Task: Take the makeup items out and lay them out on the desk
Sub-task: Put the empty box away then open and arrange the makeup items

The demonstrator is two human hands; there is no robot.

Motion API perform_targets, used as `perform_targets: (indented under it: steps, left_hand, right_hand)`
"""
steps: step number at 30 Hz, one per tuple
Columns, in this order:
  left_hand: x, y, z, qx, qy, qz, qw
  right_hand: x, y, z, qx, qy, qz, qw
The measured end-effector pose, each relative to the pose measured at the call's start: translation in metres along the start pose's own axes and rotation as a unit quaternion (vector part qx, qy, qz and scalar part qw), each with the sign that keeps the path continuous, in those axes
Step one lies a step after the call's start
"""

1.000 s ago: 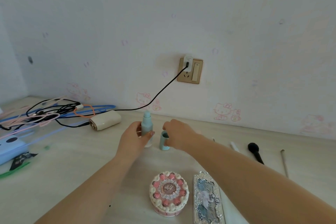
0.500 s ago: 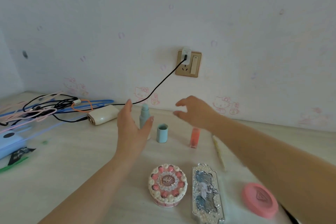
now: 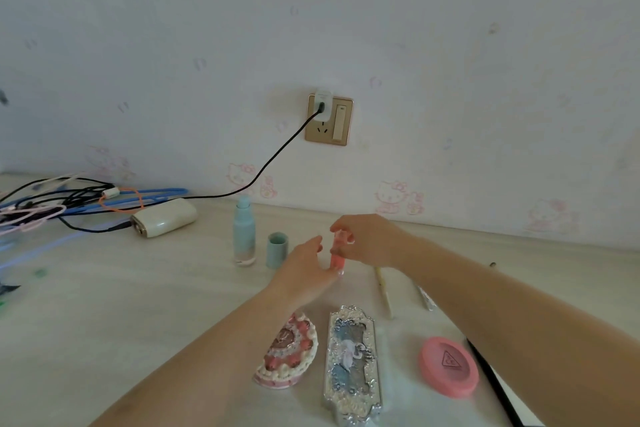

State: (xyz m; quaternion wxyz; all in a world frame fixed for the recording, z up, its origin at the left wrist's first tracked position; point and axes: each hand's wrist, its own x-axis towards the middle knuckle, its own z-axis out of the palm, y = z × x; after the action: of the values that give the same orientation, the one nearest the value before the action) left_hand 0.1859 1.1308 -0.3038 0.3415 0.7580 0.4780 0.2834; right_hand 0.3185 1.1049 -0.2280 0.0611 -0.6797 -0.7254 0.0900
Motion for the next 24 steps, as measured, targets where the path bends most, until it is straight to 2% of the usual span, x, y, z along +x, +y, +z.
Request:
perform_targets:
  steps: [4, 7, 10, 12, 15, 18, 24]
  left_hand:
    - [0.010, 0.006, -0.004, 0.033, -0.014, -0.008, 0.999]
    - [0.007, 0.009, -0.011, 0.030, -0.013, 0.012, 0.999]
    - [-0.002, 0.013, -0.015, 0.024, 0.020, 0.042, 0.999]
    - [-0.009, 0.018, -0.018, 0.063, 0.062, 0.086, 0.992]
    - [-0.017, 0.024, -0.020, 0.117, 0.120, 0.167, 0.972]
    - [-0.024, 0.031, -0.025, 0.121, 0.131, 0.205, 0.962]
    - [-0.038, 0.036, -0.033, 0.122, 0.106, 0.209, 0.965]
  right_hand:
    - [-0.002, 0.000, 0.006, 0.037, 0.040, -0.003, 0.999]
    - [-0.008, 0.005, 0.003, 0.110, 0.053, -0.031, 0.992]
    - [-0.013, 0.013, -0.003, 0.168, 0.058, -0.053, 0.983]
    - [-0.017, 0.018, -0.006, 0.191, 0.067, -0.033, 0.979]
    - [-0.022, 0.020, -0.010, 0.197, 0.066, 0.020, 0.978]
    - [-0.030, 0.017, -0.016, 0.193, 0.027, 0.047, 0.980]
    - [-0.051, 0.012, -0.026, 0.124, 0.064, -0.035, 0.990]
